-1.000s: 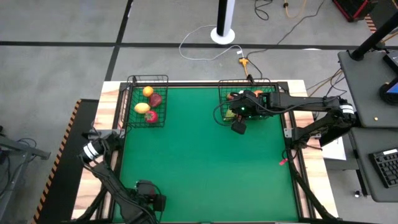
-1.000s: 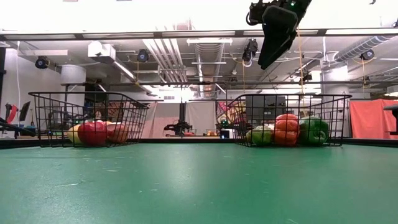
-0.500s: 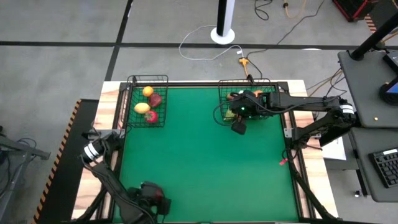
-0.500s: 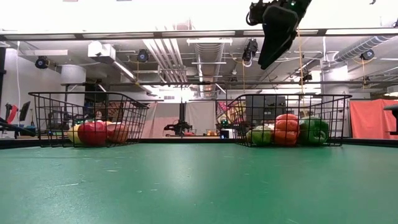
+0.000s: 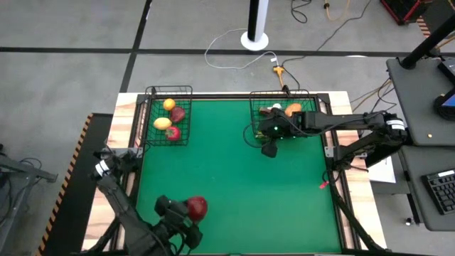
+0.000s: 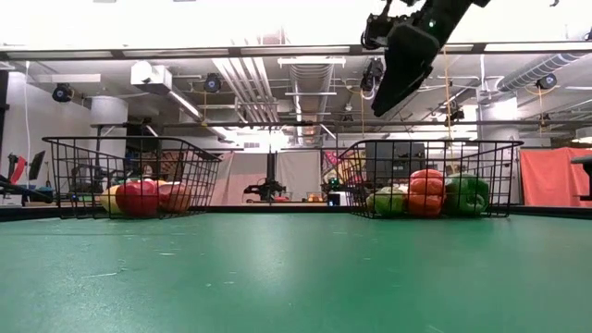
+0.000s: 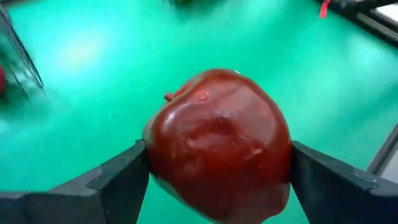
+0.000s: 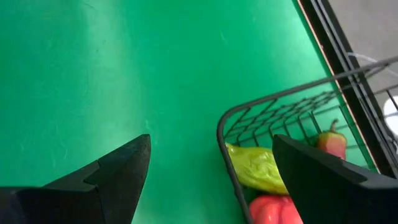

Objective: Sort produce into baskets
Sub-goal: Put the red apple into the left wire basket

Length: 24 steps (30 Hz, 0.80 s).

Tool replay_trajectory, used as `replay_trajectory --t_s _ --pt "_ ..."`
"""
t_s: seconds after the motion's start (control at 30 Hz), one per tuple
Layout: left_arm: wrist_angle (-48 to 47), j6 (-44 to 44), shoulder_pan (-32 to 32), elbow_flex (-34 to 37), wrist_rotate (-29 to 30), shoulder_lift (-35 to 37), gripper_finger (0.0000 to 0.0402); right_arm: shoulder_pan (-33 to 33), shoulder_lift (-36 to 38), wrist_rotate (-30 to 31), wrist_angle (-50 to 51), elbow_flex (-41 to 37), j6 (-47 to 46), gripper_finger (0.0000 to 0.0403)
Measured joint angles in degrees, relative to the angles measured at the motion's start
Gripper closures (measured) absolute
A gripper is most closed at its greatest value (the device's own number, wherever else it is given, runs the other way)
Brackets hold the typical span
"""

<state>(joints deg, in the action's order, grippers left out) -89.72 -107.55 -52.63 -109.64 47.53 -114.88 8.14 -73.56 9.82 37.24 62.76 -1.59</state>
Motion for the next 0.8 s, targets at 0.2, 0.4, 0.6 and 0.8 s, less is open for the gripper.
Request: replay_trajectory --t_s 0.2,0.4,0.6,0.8 --pt "-0.24 12.15 5.46 1.83 5.78 4.2 0.0081 0.0 0.05 0.05 -5.47 -3.22 1.95 0.0076" --pt "-0.45 28.39 12.94 6.43 9.38 10.19 0.0081 -0.02 1.2 0.02 -6.33 -3.86 2.53 0.0076" --pt "-0.13 35.97 21.33 14.14 10.44 19.47 0.0081 -0.02 6.08 0.04 -6.23 -5.03 2.34 0.0076" --pt "-0.06 39.37 32.8 23.36 5.9 29.83 0.0081 -0.02 14.0 0.09 -6.36 -7.28 -0.72 0.0076"
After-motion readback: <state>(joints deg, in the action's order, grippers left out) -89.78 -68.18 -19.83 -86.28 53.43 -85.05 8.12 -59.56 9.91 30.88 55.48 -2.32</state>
